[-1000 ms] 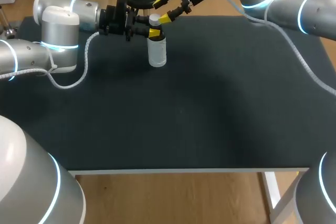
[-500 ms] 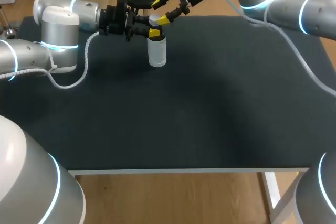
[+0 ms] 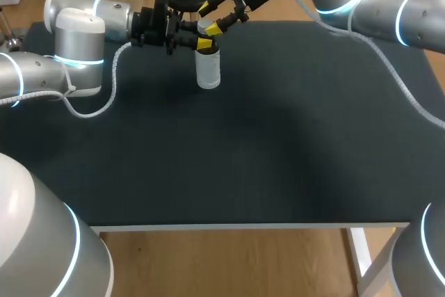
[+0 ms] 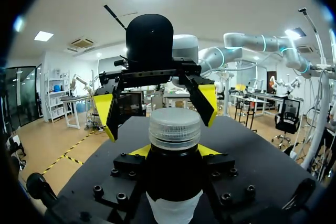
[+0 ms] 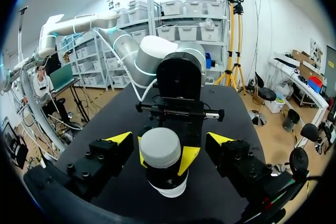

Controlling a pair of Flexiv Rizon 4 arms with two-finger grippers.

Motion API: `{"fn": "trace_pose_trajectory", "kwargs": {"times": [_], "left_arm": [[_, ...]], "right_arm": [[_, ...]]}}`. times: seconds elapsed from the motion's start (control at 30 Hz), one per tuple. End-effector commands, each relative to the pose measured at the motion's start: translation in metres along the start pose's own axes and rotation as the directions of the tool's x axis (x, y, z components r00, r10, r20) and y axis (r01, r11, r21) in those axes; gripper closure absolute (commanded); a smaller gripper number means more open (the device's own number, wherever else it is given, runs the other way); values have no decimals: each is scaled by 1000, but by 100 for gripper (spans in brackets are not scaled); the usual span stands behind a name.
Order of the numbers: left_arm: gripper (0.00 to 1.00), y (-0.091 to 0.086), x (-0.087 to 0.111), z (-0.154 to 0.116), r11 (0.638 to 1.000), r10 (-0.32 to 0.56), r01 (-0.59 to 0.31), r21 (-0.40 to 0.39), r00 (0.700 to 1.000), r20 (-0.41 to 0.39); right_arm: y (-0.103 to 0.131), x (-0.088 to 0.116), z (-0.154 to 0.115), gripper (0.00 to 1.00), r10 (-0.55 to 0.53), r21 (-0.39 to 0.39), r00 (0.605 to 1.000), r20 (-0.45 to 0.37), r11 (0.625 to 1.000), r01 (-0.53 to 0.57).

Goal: Unscrew the bottle cap

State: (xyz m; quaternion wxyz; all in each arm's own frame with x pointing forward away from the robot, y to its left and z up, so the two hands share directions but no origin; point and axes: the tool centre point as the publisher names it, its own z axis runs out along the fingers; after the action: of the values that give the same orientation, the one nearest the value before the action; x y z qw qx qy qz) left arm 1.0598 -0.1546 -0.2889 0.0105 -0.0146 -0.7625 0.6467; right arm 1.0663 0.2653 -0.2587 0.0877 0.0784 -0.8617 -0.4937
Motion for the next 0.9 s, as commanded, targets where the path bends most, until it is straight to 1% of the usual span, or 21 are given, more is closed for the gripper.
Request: {"fn": "trace_pose_trajectory", "kwargs": {"times": [0.03,0.1,0.17,0.2,0.27,0.3,0.33,0.53,0.63,0.7,0.73,0.77,0.9], "left_arm": [[100,1,-2,0,1000,0,0,1,1000,-5],[100,1,-2,0,1000,0,0,1,1000,-5],[100,1,-2,0,1000,0,0,1,1000,-5],[100,1,-2,0,1000,0,0,1,1000,-5],[100,1,-2,0,1000,0,0,1,1000,-5],[100,1,-2,0,1000,0,0,1,1000,-5],[100,1,-2,0,1000,0,0,1,1000,-5],[100,1,-2,0,1000,0,0,1,1000,-5],[100,1,-2,0,1000,0,0,1,1000,-5],[100,1,-2,0,1000,0,0,1,1000,-5],[100,1,-2,0,1000,0,0,1,1000,-5],[100,1,-2,0,1000,0,0,1,1000,-5],[100,1,-2,0,1000,0,0,1,1000,-5]], "right_arm": [[2,3,-1,3,-1,10,1000,6,1000,1],[3,3,-1,3,-5,17,1000,9,1000,5],[3,4,0,15,-6,19,1000,12,1000,6],[3,4,0,31,-7,20,1000,12,1000,7],[3,4,1,53,-8,22,1000,12,1000,8],[3,5,1,58,-9,22,1000,13,1000,9],[4,5,1,61,-11,21,1000,15,1000,11],[4,6,0,62,-15,25,1000,24,1000,15],[4,5,0,65,-17,26,1000,26,1000,16],[3,5,-1,78,-17,27,1000,26,1000,16],[2,5,-1,92,-19,24,1000,23,1000,18],[2,5,-1,100,-22,22,1000,20,1000,21],[0,4,-3,100,-41,17,999,-1,999,41]]}}
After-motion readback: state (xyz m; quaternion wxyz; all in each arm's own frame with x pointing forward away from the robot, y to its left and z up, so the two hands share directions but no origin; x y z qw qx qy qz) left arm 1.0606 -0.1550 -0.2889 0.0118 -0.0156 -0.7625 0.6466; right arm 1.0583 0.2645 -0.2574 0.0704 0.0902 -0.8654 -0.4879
